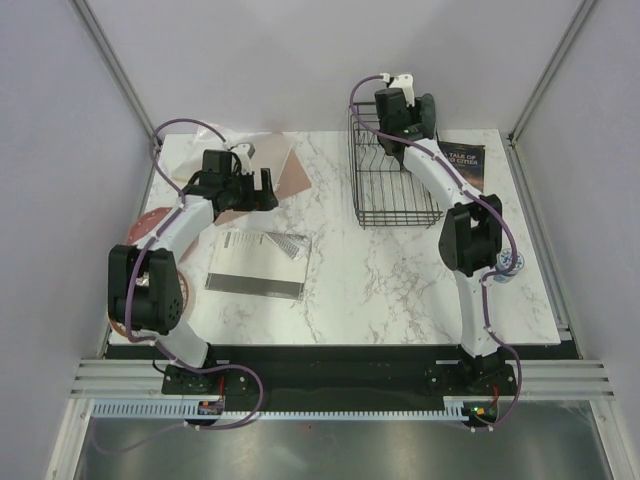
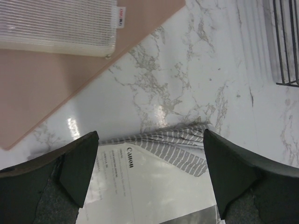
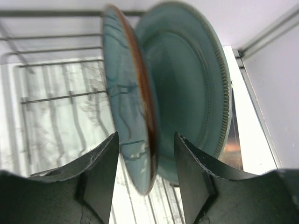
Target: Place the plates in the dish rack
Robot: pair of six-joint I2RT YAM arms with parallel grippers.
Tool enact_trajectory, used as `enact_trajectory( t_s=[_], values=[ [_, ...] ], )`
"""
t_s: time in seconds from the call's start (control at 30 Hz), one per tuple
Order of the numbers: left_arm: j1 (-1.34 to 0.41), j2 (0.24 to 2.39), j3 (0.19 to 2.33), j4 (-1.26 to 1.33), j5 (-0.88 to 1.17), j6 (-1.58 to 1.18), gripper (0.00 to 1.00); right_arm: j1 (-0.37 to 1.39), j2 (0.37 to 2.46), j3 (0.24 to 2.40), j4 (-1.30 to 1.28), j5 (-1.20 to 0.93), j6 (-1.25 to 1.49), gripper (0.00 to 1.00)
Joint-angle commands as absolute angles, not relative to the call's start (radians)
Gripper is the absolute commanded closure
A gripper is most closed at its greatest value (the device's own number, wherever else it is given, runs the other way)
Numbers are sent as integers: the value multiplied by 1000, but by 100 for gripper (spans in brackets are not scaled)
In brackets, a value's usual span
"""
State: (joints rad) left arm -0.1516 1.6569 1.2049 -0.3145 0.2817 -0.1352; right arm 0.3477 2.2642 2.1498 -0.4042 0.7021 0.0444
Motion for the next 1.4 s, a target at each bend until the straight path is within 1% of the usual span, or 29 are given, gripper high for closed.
enact_trajectory(
  t_s=[0.0,0.13,0.17,0.2,0.23,0.27,0.3,0.33,0.37,0.4,0.47,0.5,0.53,0.63,0.67,0.77,0.9,0.97,1.07,1.1,1.27,1.33,1.37],
  values=[
    [-101,1519,1197,-339,95,-11,0,406,2099,2152,-367,654,25,42],
    [-3,1467,1183,-472,43,58,1,446,2019,2077,-367,525,8,37],
    [62,1463,1181,-523,43,72,1,449,2007,2054,-367,350,5,35],
    [93,1457,1177,-544,57,99,1,445,1988,2005,-367,233,-38,31],
    [125,1450,1158,-554,67,115,2,448,1983,1985,-376,122,-101,31],
    [187,1439,1143,-554,80,126,3,448,1980,1973,-385,-101,-112,28],
    [210,1412,1129,-551,103,152,3,446,1986,1962,-394,-188,-129,23],
    [228,1398,1099,-546,104,166,3,448,1994,1965,-417,-278,-138,14],
    [245,1381,1082,-540,103,201,3,448,2005,1968,-420,-343,-115,9],
    [247,1362,1068,-532,91,216,3,448,2035,1989,-425,-462,-101,3],
    [250,1300,1034,-522,89,242,3,449,2075,2043,-430,-556,-39,4],
    [250,1277,1029,-509,87,247,3,451,2132,2069,-433,-672,-19,7],
    [252,1226,1031,-500,81,252,3,453,2163,2098,-433,-714,-2,9],
    [252,1145,1096,-485,34,250,1,480,2288,2218,-425,-832,126,13],
    [250,1131,1121,-491,19,247,0,489,2316,2255,-411,-856,197,13],
    [252,1080,1196,-531,5,256,0,526,2382,2252,-283,-934,331,15],
    [252,1026,1259,-584,-26,278,0,601,2425,2206,-126,-965,489,19],
    [256,987,1264,-597,-28,308,0,652,2468,2227,-88,-982,546,23],
    [270,960,1275,-639,-11,324,0,725,2509,2250,-8,-979,691,26],
    [282,941,1276,-644,-9,318,0,745,2516,2252,27,-967,707,25],
    [287,867,1281,-624,-5,195,0,883,2558,2220,3,-868,721,28],
    [287,835,1292,-621,-5,143,0,917,2588,2270,2,-835,706,30],
    [285,822,1293,-624,-6,132,0,948,2623,2298,-55,-806,684,30]
  ],
)
